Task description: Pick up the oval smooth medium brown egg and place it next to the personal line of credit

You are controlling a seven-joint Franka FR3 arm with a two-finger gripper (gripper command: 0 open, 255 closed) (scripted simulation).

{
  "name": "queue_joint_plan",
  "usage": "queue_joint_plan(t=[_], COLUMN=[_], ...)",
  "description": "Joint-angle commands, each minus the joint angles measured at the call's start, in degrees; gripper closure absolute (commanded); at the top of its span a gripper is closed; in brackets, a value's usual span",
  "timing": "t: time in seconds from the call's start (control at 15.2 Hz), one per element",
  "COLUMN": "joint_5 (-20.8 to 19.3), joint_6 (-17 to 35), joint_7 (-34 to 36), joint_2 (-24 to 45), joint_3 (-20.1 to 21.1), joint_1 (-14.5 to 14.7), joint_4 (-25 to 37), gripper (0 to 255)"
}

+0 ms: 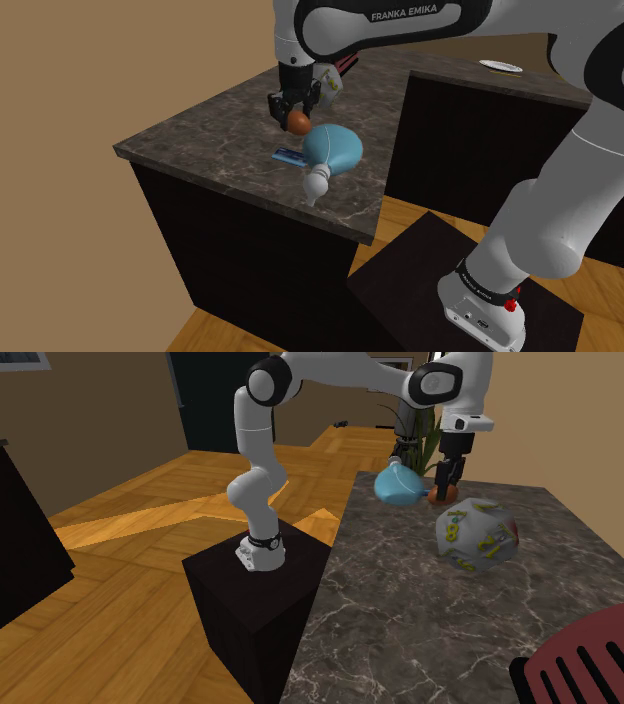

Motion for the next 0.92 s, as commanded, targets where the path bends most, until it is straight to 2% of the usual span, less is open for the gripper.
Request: queue_joint_plan(t=[0.0, 0.33, 0.59, 0.86], joint_5=[0.0, 0.0, 0.1, 0.1], joint_6=[0.0, 0.0, -7.3, -7.3], joint_7=[0.0, 0.0, -0.2, -0.2], joint_2=[0.0, 0.0, 0.2, 0.2], joint_3=[0.0, 0.0, 0.6, 0.6], joint_1=[0.0, 0.0, 0.6, 0.6], joint_4=[0.0, 0.0, 7.5, 7.5], gripper=[0, 0, 0, 0])
